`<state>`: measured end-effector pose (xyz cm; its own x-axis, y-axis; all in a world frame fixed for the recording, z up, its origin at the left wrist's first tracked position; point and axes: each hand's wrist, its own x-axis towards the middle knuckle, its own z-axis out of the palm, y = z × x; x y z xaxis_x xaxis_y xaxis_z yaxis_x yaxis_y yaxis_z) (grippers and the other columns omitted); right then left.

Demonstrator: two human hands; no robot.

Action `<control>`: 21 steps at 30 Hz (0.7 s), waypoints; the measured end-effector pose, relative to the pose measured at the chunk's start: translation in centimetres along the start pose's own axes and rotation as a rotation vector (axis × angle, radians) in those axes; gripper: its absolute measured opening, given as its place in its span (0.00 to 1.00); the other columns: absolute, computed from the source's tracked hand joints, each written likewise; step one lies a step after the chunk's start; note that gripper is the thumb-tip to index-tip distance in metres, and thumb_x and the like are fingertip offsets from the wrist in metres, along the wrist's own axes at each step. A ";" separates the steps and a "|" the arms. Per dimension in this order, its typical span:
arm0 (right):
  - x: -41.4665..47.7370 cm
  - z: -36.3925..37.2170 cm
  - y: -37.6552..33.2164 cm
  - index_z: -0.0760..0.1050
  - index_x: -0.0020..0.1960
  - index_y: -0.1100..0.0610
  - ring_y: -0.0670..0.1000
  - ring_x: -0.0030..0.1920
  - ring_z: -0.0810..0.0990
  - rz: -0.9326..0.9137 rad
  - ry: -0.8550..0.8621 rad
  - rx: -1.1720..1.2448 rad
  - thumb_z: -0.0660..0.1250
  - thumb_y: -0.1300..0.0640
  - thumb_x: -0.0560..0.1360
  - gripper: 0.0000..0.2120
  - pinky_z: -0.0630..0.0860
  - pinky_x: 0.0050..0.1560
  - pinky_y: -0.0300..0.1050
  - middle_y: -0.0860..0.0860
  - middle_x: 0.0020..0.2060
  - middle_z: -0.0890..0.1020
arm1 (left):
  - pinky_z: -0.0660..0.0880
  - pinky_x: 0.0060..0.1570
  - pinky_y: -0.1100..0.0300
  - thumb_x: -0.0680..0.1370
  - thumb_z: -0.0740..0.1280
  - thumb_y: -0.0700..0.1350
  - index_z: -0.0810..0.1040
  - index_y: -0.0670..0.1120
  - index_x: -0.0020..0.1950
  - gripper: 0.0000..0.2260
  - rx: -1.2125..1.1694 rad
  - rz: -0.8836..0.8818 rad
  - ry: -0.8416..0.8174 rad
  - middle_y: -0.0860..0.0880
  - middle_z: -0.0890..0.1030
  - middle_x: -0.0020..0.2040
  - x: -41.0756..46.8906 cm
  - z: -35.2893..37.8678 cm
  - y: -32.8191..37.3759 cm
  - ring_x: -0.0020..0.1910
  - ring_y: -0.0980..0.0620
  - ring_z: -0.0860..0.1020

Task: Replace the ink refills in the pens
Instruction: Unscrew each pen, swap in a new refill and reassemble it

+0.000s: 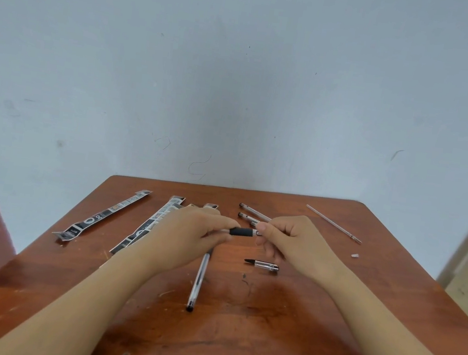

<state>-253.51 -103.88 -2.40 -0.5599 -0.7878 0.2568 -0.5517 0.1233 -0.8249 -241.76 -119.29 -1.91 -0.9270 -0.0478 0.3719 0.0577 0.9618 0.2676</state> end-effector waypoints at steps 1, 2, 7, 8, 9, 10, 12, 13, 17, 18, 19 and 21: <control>-0.1 0.0 -0.1 0.77 0.31 0.53 0.41 0.22 0.70 0.003 0.005 0.005 0.62 0.55 0.77 0.16 0.69 0.29 0.30 0.45 0.20 0.75 | 0.72 0.44 0.57 0.78 0.59 0.47 0.75 0.52 0.59 0.11 0.009 0.005 -0.012 0.50 0.78 0.42 0.0 -0.1 0.0 0.42 0.52 0.74; -0.1 0.0 -0.1 0.77 0.31 0.52 0.41 0.22 0.70 0.000 0.012 0.012 0.62 0.55 0.77 0.16 0.69 0.29 0.30 0.44 0.20 0.75 | 0.72 0.44 0.57 0.78 0.58 0.47 0.75 0.51 0.59 0.11 0.013 0.007 -0.020 0.50 0.78 0.41 0.0 -0.1 0.1 0.42 0.52 0.74; -0.2 0.0 -0.3 0.76 0.33 0.51 0.40 0.24 0.72 -0.034 0.030 -0.012 0.66 0.57 0.75 0.11 0.69 0.30 0.29 0.43 0.21 0.76 | 0.69 0.40 0.59 0.79 0.58 0.46 0.77 0.49 0.54 0.10 -0.055 -0.019 -0.059 0.50 0.77 0.37 0.0 -0.3 0.0 0.37 0.54 0.73; -0.2 0.0 -0.2 0.76 0.34 0.50 0.40 0.24 0.73 -0.045 0.034 -0.016 0.67 0.58 0.74 0.10 0.70 0.30 0.28 0.43 0.22 0.76 | 0.68 0.38 0.61 0.79 0.58 0.46 0.78 0.48 0.52 0.10 -0.086 -0.028 -0.074 0.49 0.77 0.35 0.0 -0.3 0.0 0.35 0.54 0.72; -0.2 0.0 -0.3 0.76 0.35 0.50 0.39 0.25 0.74 -0.046 0.033 -0.012 0.68 0.59 0.73 0.10 0.70 0.31 0.28 0.43 0.22 0.76 | 0.67 0.36 0.63 0.79 0.58 0.46 0.78 0.47 0.52 0.10 -0.110 -0.035 -0.084 0.48 0.77 0.35 0.0 -0.2 0.0 0.34 0.53 0.72; -0.2 0.0 -0.2 0.76 0.36 0.49 0.39 0.25 0.74 -0.054 0.034 -0.004 0.68 0.60 0.73 0.09 0.71 0.31 0.29 0.43 0.22 0.76 | 0.66 0.35 0.64 0.79 0.58 0.46 0.78 0.47 0.52 0.10 -0.125 -0.042 -0.083 0.47 0.77 0.34 0.0 -0.2 0.1 0.34 0.52 0.72; -0.1 0.0 -0.2 0.75 0.39 0.47 0.40 0.26 0.74 -0.069 0.025 0.012 0.69 0.61 0.72 0.10 0.71 0.32 0.29 0.42 0.22 0.77 | 0.67 0.35 0.65 0.78 0.59 0.46 0.78 0.48 0.53 0.10 -0.138 -0.051 -0.063 0.48 0.78 0.35 -0.1 -0.3 0.1 0.34 0.54 0.72; -0.2 0.0 -0.4 0.73 0.41 0.45 0.40 0.27 0.74 -0.068 0.012 0.008 0.69 0.62 0.71 0.11 0.71 0.33 0.29 0.42 0.23 0.76 | 0.68 0.36 0.65 0.78 0.59 0.46 0.78 0.49 0.54 0.10 -0.141 -0.055 -0.050 0.49 0.79 0.36 -0.1 -0.3 0.2 0.35 0.54 0.72; -0.2 -0.1 -0.3 0.69 0.51 0.39 0.40 0.30 0.74 -0.045 -0.036 -0.032 0.70 0.54 0.71 0.15 0.68 0.36 0.26 0.42 0.26 0.77 | 0.70 0.41 0.63 0.78 0.59 0.46 0.77 0.52 0.58 0.11 -0.129 -0.058 -0.029 0.50 0.79 0.39 -0.1 -0.5 0.4 0.39 0.55 0.74; -0.1 -0.1 -0.2 0.71 0.50 0.41 0.40 0.29 0.74 -0.039 -0.014 -0.017 0.68 0.52 0.72 0.10 0.68 0.35 0.26 0.42 0.26 0.78 | 0.70 0.41 0.62 0.78 0.59 0.46 0.77 0.52 0.58 0.11 -0.123 -0.058 -0.028 0.49 0.79 0.39 -0.1 -0.5 0.4 0.39 0.54 0.74; -0.1 -0.1 -0.3 0.74 0.46 0.45 0.41 0.27 0.74 -0.023 0.005 -0.008 0.65 0.51 0.74 0.02 0.68 0.33 0.26 0.44 0.25 0.78 | 0.70 0.41 0.62 0.78 0.59 0.46 0.77 0.52 0.57 0.11 -0.118 -0.058 -0.027 0.49 0.80 0.39 -0.1 -0.5 0.5 0.39 0.54 0.74; 0.0 -0.2 -0.3 0.76 0.35 0.52 0.42 0.23 0.72 -0.021 0.043 -0.011 0.62 0.50 0.76 0.13 0.66 0.30 0.26 0.47 0.24 0.77 | 0.70 0.41 0.62 0.78 0.59 0.46 0.77 0.50 0.57 0.11 -0.106 -0.057 -0.029 0.48 0.80 0.40 -0.2 -0.5 0.4 0.39 0.54 0.74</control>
<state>-253.47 -103.79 -2.10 -0.5738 -0.7638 0.2956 -0.5706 0.1140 -0.8132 -241.40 -119.00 -1.40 -0.9400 -0.0928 0.3282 0.0417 0.9237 0.3807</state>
